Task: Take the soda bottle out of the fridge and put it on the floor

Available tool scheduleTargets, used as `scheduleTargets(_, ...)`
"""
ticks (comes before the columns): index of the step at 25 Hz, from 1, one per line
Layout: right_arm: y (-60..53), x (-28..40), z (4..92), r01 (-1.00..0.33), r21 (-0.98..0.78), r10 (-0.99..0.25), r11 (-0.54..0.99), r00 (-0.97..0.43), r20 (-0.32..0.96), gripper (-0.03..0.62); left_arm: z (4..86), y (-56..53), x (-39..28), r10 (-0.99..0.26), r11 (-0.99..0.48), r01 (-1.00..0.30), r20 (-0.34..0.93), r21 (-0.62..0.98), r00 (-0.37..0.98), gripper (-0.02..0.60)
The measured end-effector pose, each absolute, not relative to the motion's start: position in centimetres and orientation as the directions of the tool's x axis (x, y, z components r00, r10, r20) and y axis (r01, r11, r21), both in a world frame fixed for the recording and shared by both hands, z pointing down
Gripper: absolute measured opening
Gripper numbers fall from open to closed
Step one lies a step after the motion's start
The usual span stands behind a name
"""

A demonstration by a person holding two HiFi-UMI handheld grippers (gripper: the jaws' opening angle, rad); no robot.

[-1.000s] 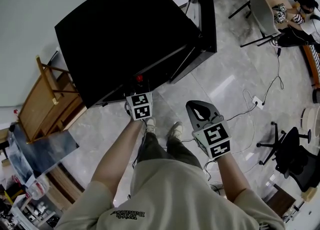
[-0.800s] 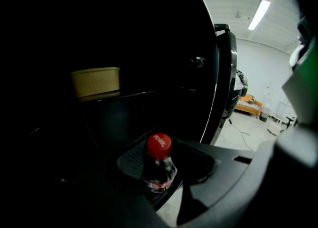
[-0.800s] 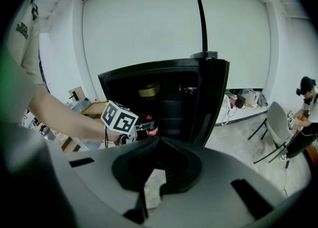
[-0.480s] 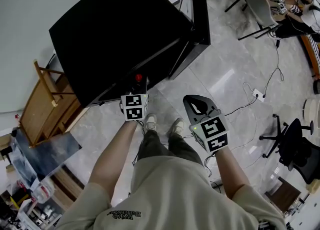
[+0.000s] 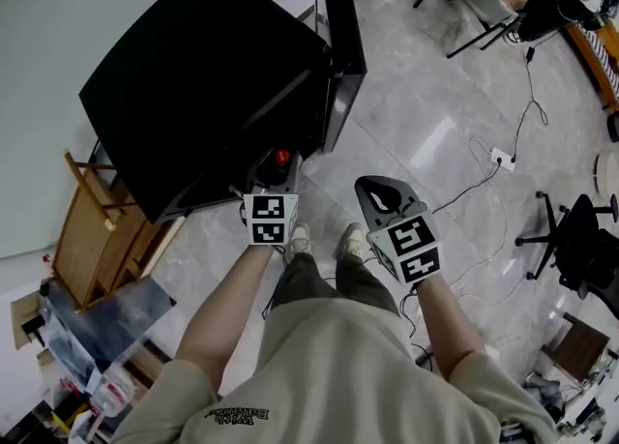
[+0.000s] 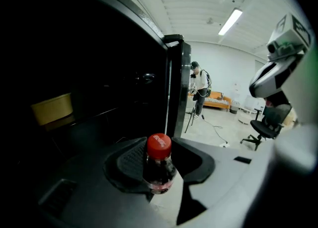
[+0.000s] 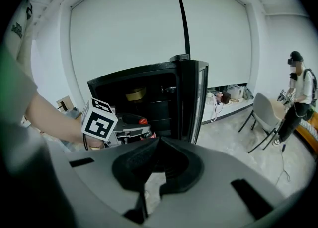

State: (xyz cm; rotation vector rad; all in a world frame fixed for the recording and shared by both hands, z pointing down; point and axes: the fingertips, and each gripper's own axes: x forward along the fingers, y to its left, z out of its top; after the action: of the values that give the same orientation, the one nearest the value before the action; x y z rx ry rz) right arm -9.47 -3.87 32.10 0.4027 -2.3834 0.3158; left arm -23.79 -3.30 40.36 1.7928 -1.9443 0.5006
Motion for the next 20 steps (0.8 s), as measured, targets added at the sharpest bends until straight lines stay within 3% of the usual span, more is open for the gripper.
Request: scheduleTargets(20,-5.7,5.7,34.7,-0.704,-0.144,-0.428,0.695,-0.566,0.705,-0.003,41.1,-8.5,-7.9,-0.77,-0.296,-0.954,0.582,0.039,0.263,0.143)
